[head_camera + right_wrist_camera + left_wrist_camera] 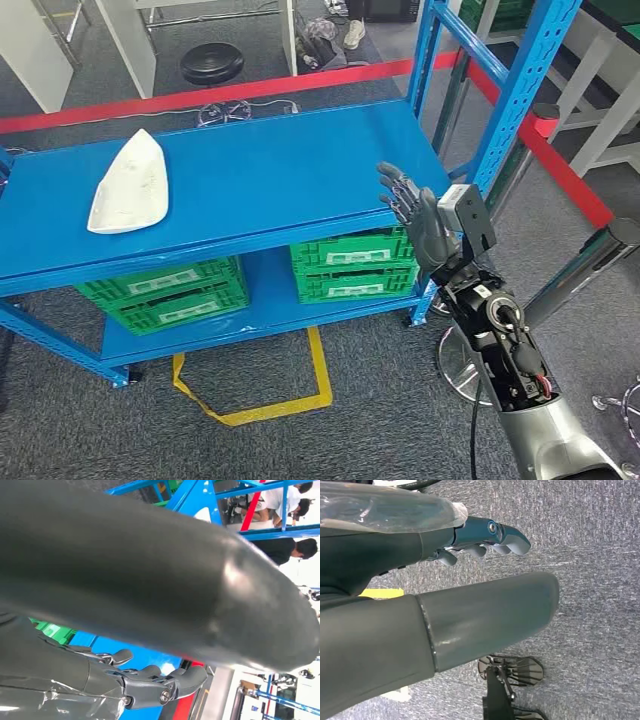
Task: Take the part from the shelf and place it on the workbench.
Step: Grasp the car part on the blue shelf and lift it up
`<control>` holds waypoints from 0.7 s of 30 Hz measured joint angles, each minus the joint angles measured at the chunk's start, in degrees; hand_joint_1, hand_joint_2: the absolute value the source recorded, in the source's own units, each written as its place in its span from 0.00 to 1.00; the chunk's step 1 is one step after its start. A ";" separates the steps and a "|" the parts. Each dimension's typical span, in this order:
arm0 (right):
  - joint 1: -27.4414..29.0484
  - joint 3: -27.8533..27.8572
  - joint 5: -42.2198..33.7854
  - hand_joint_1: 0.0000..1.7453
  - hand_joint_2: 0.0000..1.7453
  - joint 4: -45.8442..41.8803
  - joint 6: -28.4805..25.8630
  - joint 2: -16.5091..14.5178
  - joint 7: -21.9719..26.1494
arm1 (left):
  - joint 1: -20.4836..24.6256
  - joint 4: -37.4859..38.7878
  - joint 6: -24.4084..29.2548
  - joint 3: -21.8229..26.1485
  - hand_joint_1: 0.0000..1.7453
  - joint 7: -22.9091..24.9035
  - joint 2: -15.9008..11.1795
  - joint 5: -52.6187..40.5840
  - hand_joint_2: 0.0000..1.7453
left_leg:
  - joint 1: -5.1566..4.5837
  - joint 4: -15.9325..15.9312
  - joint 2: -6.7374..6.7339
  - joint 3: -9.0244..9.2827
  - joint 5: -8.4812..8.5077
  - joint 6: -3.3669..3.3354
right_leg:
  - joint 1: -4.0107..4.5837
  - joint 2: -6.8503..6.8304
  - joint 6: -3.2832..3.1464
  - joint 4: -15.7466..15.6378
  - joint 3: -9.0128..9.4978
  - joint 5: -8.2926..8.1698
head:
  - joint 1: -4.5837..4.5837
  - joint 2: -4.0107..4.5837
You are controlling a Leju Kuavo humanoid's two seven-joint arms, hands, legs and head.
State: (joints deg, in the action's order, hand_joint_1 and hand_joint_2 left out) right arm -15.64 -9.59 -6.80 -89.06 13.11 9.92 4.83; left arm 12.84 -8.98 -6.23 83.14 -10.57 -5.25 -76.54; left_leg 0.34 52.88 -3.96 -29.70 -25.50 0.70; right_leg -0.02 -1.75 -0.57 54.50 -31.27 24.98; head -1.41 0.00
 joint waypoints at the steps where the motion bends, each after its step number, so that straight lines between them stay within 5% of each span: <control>1: 0.00 0.02 0.00 0.00 0.00 0.01 0.00 0.00 0.00 | 0.00 0.00 0.00 0.00 0.00 0.03 0.00 0.01 0.00 | 0.00 0.00 0.00 0.00 0.00 0.00 | 0.00 0.00 0.00 0.00 0.00 0.00 | 0.00 0.00; 9: 0.36 0.30 0.00 0.00 0.00 0.17 0.07 0.00 0.19 | 0.05 0.00 -0.13 0.00 0.00 0.12 -0.04 0.11 0.00 | -0.09 0.26 0.00 -0.10 -0.17 -0.27 | -0.13 -0.04 0.15 -0.04 0.01 -0.05 | 0.04 0.00; 16: 0.80 0.32 0.00 0.00 0.00 0.22 0.32 0.00 0.75 | 0.06 0.00 -0.13 0.00 0.00 0.34 -0.17 0.28 0.00 | 0.11 -0.69 0.02 0.33 0.11 -1.39 | -0.30 0.08 1.17 -0.18 0.09 0.14 | 0.10 0.00; 18: 0.83 0.35 0.01 0.00 0.00 0.22 0.38 0.00 0.84 | 0.14 0.00 -0.13 0.00 0.00 0.39 -0.14 0.30 0.00 | 0.58 -1.64 0.07 1.10 0.47 -1.65 | -0.41 0.83 1.64 3.89 -1.71 2.50 | -0.31 0.00; 21: 1.13 0.37 0.02 0.00 0.00 0.38 0.44 0.00 0.83 | 0.20 0.00 -0.13 0.00 0.00 0.48 -0.01 0.36 0.00 | 0.69 -1.73 0.22 1.40 0.27 -1.73 | -0.83 1.37 2.29 15.61 -7.54 6.78 | -1.07 0.00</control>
State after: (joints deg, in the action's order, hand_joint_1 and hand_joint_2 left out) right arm -14.51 -9.22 -6.78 -88.67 13.56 9.92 5.66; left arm 13.04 -8.98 -6.36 83.14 -10.09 -5.25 -76.18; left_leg 1.03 51.15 -3.74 -28.30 -25.23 -1.03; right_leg -0.85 -0.38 1.71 70.10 -38.81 31.76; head -2.48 0.00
